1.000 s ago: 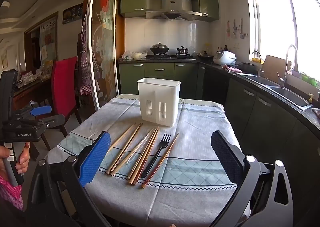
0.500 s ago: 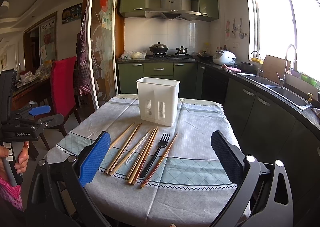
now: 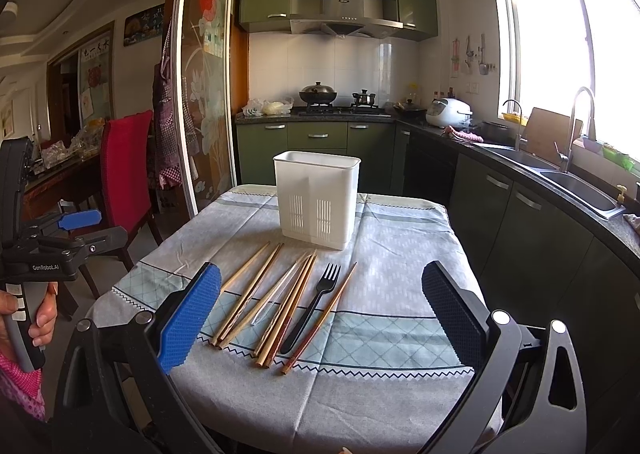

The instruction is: Organize utensils

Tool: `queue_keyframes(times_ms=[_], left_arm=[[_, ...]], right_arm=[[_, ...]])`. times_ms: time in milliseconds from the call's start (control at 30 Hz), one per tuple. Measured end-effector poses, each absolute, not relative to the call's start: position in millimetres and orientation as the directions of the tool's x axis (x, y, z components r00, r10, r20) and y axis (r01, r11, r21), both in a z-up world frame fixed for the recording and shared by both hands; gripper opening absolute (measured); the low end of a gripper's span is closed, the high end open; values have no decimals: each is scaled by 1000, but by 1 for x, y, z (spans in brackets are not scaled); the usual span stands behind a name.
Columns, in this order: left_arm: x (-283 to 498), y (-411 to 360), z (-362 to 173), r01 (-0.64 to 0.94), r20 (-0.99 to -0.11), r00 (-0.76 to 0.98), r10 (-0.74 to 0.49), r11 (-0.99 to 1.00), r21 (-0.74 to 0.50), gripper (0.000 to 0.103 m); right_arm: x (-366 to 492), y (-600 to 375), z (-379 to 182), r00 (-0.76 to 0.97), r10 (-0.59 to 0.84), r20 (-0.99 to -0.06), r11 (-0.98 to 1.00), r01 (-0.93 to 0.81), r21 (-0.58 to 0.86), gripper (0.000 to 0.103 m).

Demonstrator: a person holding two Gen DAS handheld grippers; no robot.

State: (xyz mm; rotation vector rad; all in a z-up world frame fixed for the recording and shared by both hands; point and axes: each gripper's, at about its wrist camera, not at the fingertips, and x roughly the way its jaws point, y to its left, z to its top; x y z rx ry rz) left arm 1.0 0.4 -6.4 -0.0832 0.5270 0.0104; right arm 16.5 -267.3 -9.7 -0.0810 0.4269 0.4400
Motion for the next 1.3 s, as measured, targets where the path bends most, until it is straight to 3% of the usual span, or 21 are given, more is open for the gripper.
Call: queue_keyframes(times_ms=[1300], left_arm=[[2, 3, -11, -31, -508, 861, -14, 996, -81, 97]], right_arm=[[17, -266, -15, 816, 395, -422, 903, -430, 14, 99]])
